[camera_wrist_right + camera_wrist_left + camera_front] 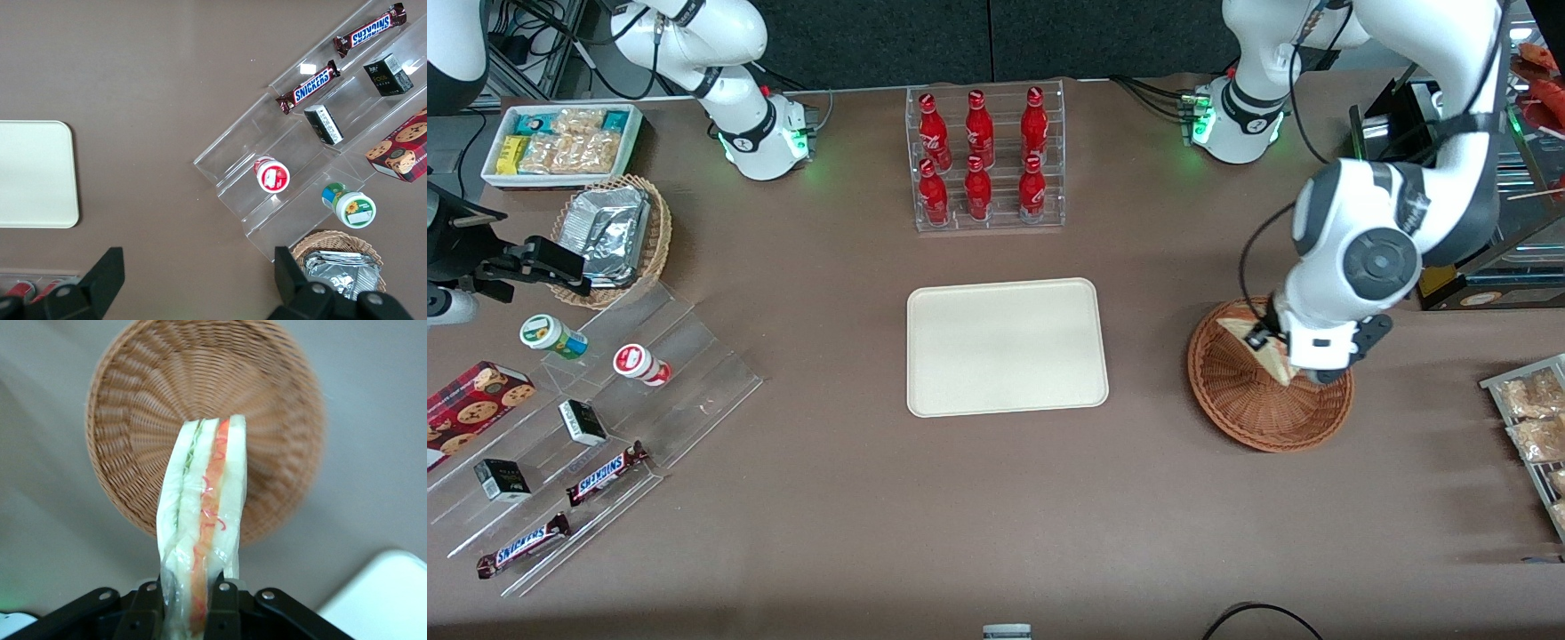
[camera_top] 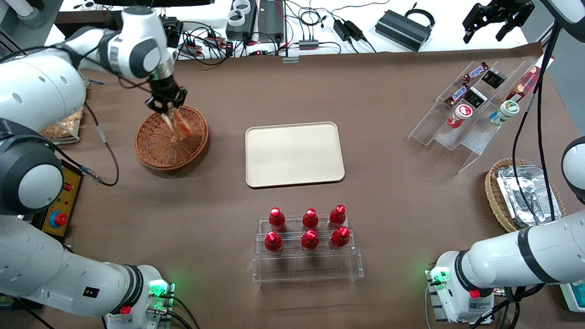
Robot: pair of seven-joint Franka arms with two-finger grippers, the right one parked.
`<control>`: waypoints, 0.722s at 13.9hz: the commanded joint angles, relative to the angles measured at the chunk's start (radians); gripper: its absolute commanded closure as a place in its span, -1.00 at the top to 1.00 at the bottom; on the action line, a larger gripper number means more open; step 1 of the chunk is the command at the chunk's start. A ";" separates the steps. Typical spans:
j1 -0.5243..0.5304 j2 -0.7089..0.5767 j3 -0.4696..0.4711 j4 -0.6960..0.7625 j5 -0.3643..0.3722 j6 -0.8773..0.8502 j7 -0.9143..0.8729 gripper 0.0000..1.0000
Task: Place sandwich from basket to tray
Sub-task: 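Lift the sandwich out of the basket with the left gripper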
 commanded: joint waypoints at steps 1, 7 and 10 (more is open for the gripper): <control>-0.146 0.042 0.010 0.106 0.004 -0.058 -0.005 -0.93; -0.397 0.297 0.010 0.337 -0.003 -0.049 -0.003 -0.92; -0.489 0.440 0.010 0.463 -0.021 -0.037 -0.015 -0.91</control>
